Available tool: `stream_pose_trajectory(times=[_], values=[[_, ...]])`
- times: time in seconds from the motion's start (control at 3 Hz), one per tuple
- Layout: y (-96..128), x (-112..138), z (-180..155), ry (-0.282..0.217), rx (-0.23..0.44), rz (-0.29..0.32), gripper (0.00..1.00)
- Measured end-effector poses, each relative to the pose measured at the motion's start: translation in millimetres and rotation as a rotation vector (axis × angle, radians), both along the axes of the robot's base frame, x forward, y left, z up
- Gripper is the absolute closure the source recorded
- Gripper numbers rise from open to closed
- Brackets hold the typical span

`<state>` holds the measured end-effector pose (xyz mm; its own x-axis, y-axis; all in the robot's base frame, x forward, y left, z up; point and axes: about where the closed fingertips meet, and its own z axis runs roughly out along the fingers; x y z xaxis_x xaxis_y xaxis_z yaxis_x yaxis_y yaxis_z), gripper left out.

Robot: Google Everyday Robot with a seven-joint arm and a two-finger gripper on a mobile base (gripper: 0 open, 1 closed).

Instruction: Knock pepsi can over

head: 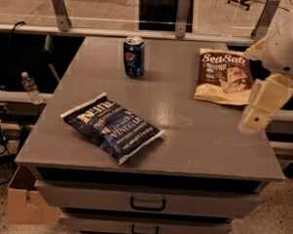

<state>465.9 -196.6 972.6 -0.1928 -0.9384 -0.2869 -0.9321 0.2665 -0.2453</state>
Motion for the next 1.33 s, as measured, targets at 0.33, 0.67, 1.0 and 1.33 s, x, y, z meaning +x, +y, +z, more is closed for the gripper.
stream_pose_trajectory(times=[0.33, 0.67, 1.0, 1.33], values=[[34, 59, -9, -0.015, 0.156, 0.015, 0.00], [63, 118, -11, -0.034, 0.285, 0.001, 0.00], [107, 168, -5, -0.070, 0.401, -0.041, 0.00], [107, 168, -5, -0.070, 0.401, -0.041, 0.00]])
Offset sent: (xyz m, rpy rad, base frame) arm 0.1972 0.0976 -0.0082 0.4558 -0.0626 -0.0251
